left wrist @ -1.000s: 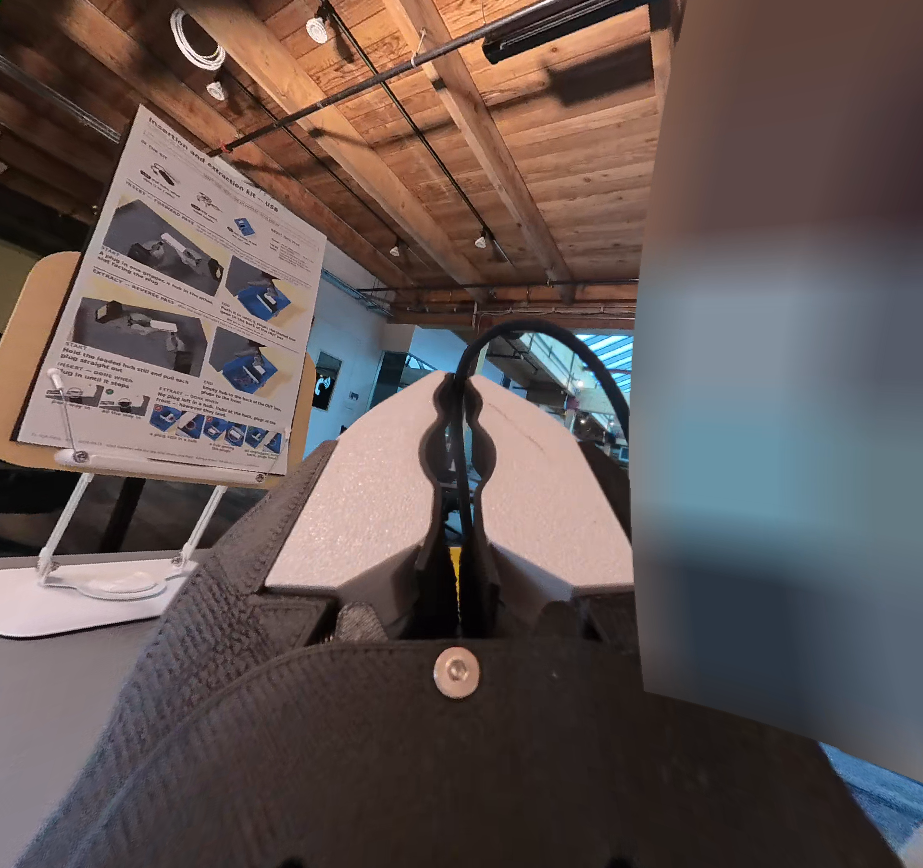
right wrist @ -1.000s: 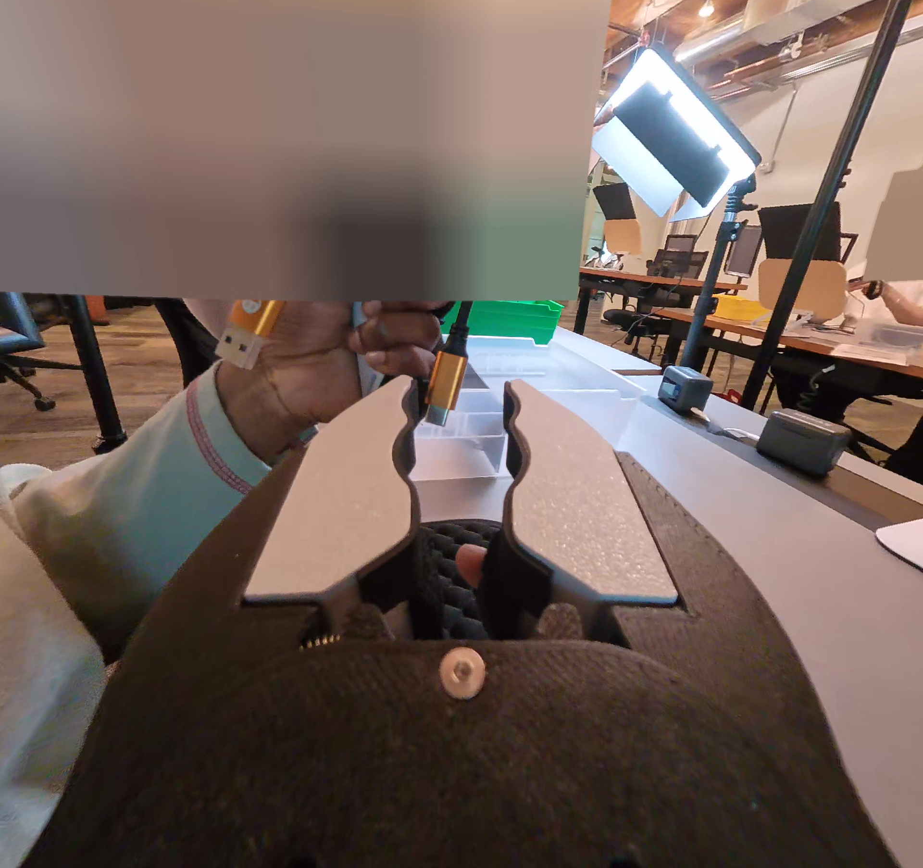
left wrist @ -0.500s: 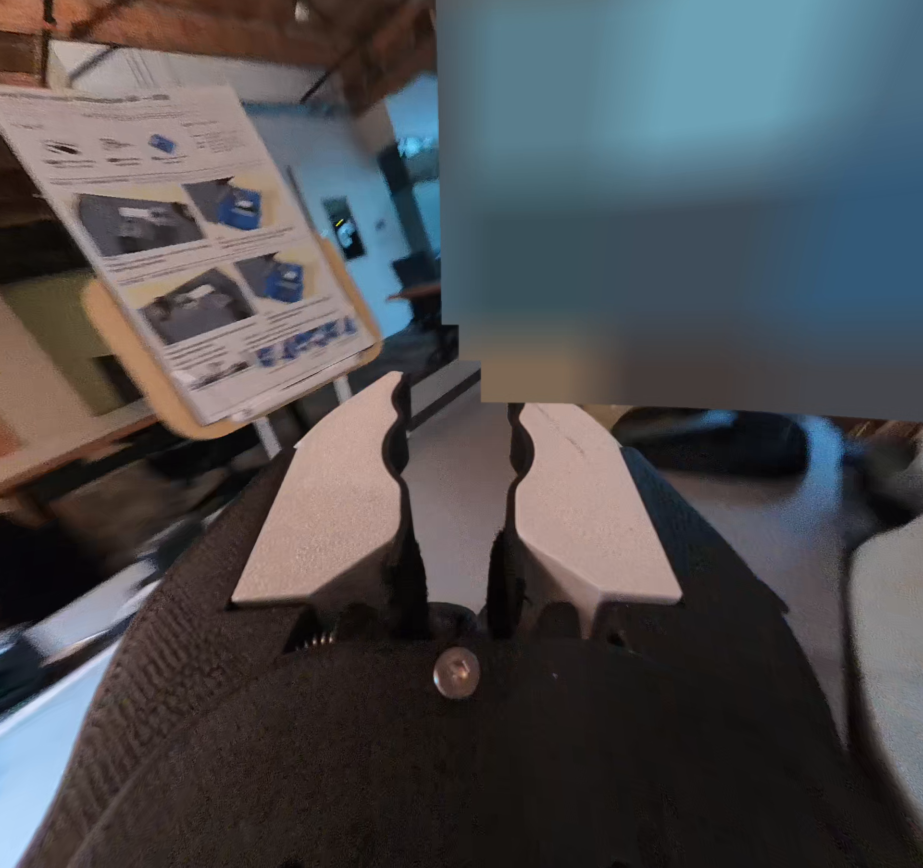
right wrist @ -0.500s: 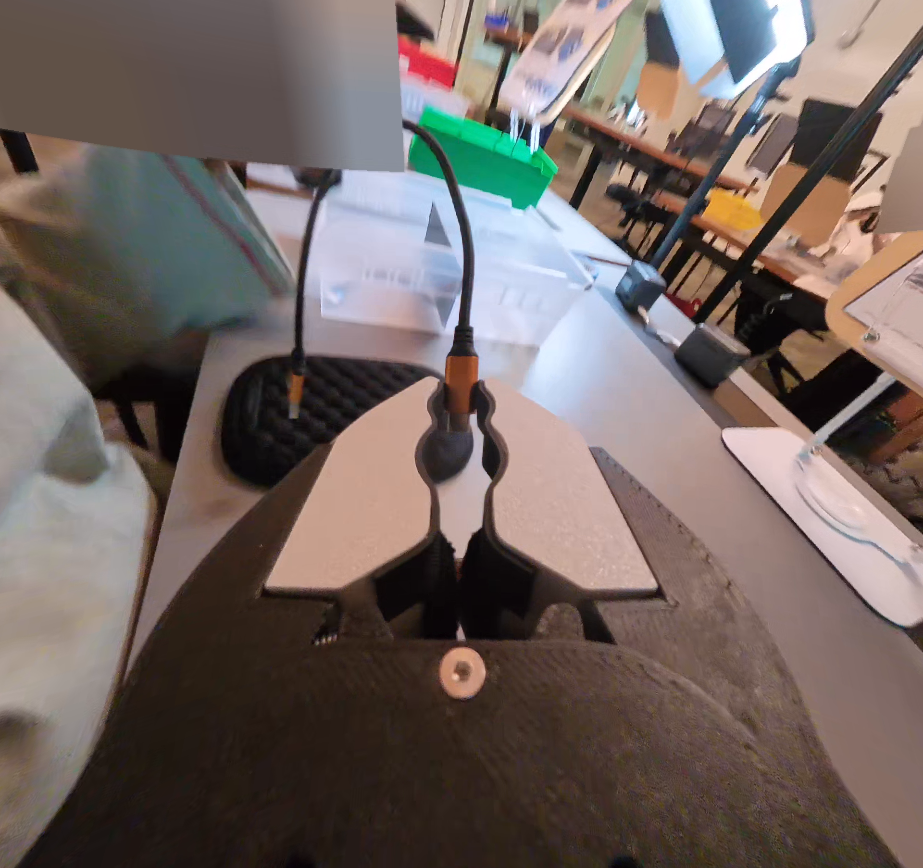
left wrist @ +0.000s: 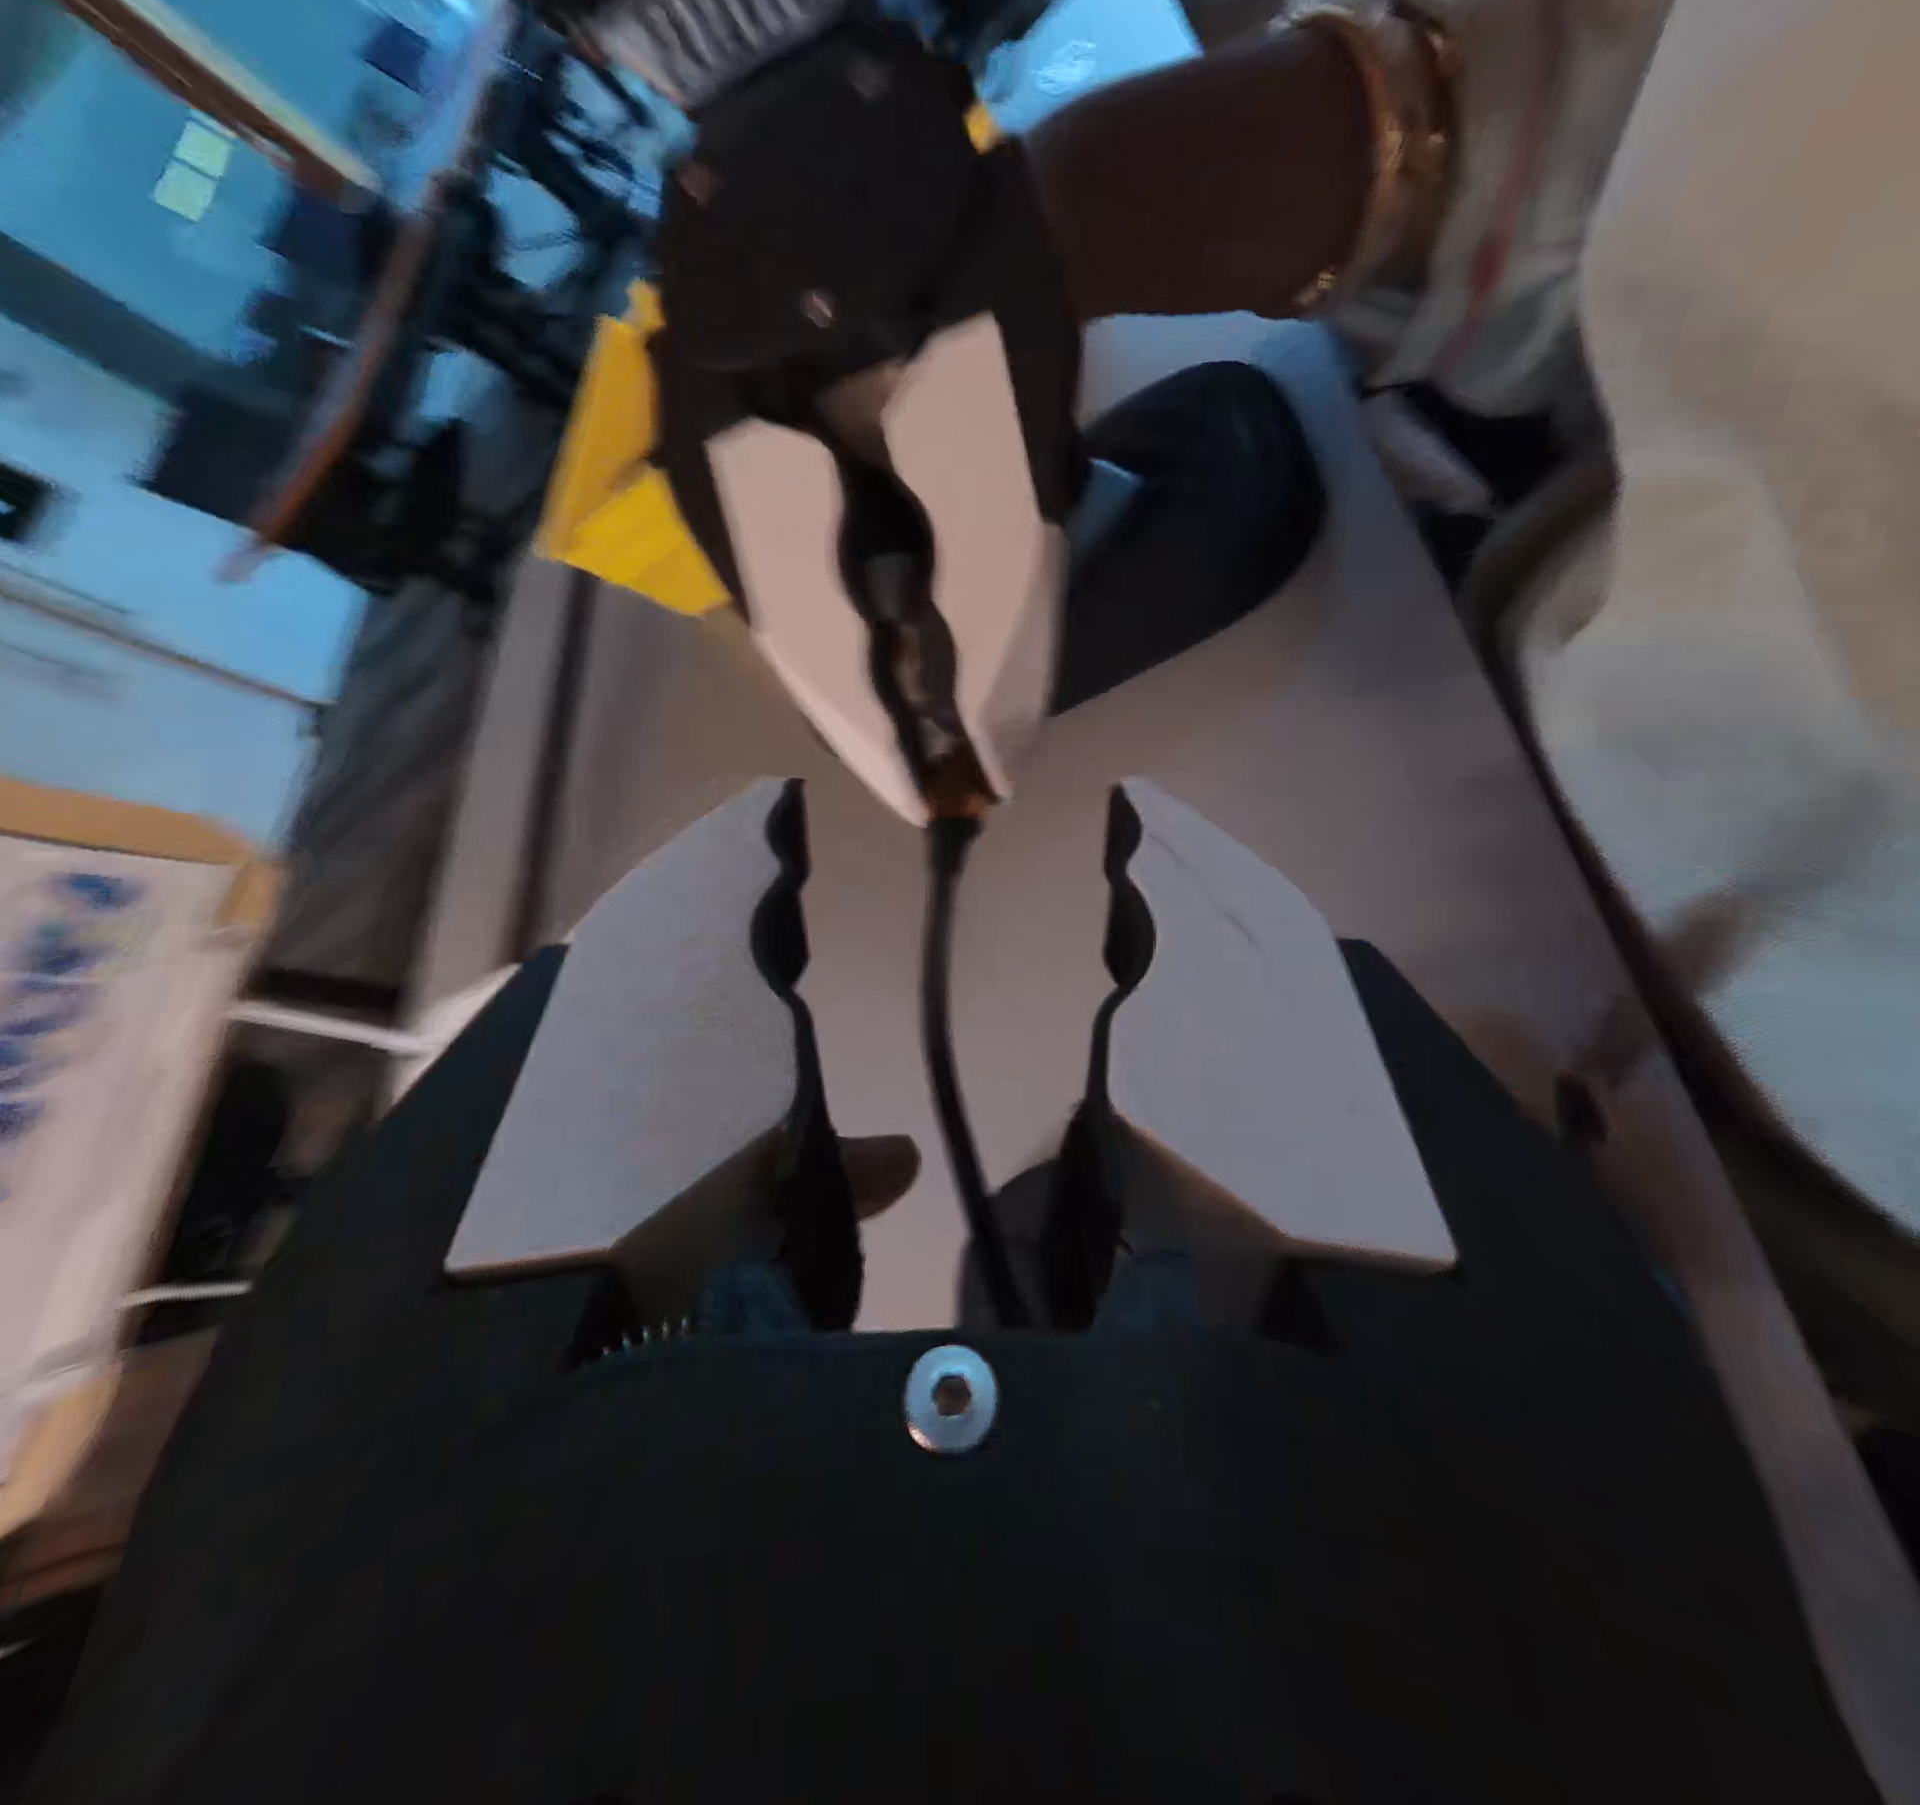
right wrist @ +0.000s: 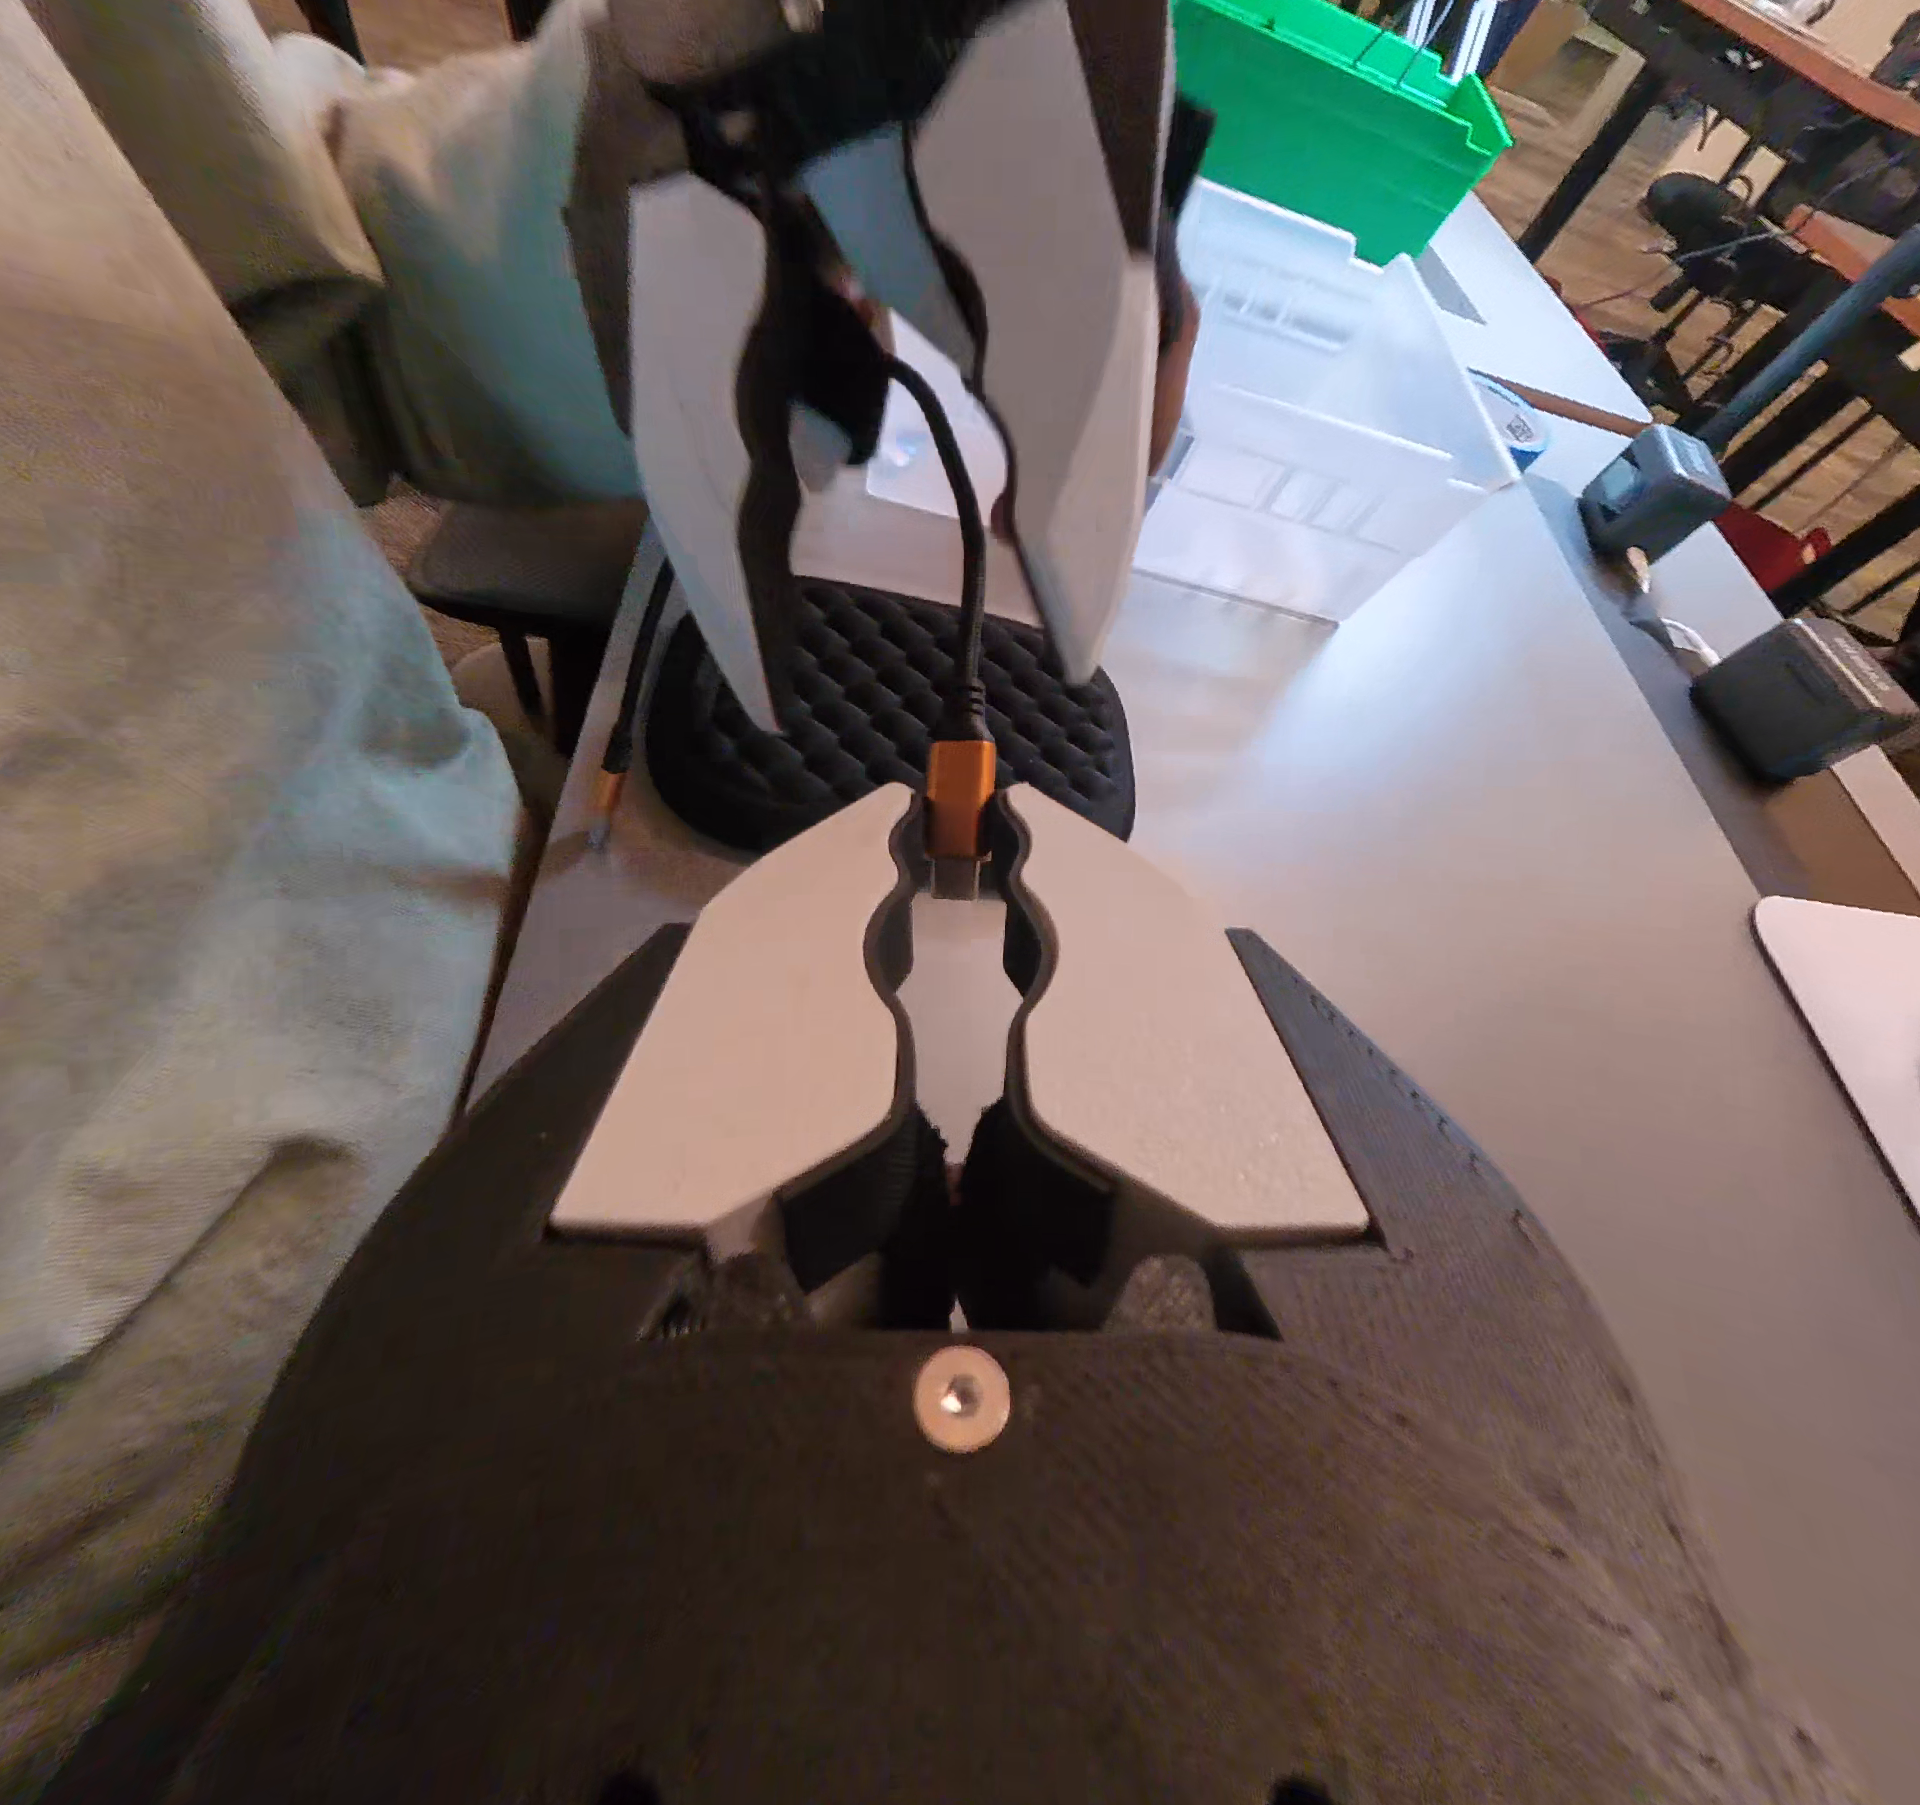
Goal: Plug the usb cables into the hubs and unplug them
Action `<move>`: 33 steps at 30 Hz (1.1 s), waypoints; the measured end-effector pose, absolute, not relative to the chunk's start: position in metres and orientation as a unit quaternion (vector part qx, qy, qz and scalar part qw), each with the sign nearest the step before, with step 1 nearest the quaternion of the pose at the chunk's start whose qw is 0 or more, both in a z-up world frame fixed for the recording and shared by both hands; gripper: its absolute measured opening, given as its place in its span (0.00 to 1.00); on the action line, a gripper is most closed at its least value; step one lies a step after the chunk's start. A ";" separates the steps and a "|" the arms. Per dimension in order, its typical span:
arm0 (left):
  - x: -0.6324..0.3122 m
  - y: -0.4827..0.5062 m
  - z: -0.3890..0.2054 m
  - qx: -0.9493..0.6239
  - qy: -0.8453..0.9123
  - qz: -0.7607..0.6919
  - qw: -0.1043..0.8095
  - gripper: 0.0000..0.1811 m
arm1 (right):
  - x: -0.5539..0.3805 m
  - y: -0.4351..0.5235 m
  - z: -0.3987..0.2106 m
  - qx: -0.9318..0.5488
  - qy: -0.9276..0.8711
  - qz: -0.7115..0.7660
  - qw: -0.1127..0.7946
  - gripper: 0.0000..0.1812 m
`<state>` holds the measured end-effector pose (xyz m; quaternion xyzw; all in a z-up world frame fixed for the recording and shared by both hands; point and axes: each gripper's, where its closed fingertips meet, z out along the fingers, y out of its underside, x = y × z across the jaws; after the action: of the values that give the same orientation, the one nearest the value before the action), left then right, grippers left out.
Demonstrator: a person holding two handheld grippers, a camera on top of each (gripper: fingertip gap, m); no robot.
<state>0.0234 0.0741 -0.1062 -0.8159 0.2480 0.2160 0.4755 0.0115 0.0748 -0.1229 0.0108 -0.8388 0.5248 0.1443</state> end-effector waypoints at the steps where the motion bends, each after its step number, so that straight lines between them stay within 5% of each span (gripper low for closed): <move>1: 0.022 0.076 -0.113 -0.824 0.244 0.199 0.471 0.27 | 0.012 0.075 -0.122 0.012 -0.837 0.529 0.141 0.06; 11: 0.015 0.081 -0.125 -0.821 0.214 0.157 0.506 0.05 | 0.017 0.077 -0.124 0.031 -0.838 0.531 0.124 0.06; 24: 0.017 0.082 -0.111 -0.793 0.121 0.078 0.591 0.04 | 0.015 0.079 -0.106 0.077 -0.784 0.565 0.246 0.06; 33: 0.025 0.086 -0.113 -0.778 0.160 0.099 0.600 0.07 | 0.022 0.077 -0.109 0.084 -0.788 0.577 0.197 0.06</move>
<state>0.0254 0.0861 -0.1128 -0.7779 0.1599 0.0987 0.5997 0.0222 0.0770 -0.1086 0.0838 -0.7883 0.5768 0.1971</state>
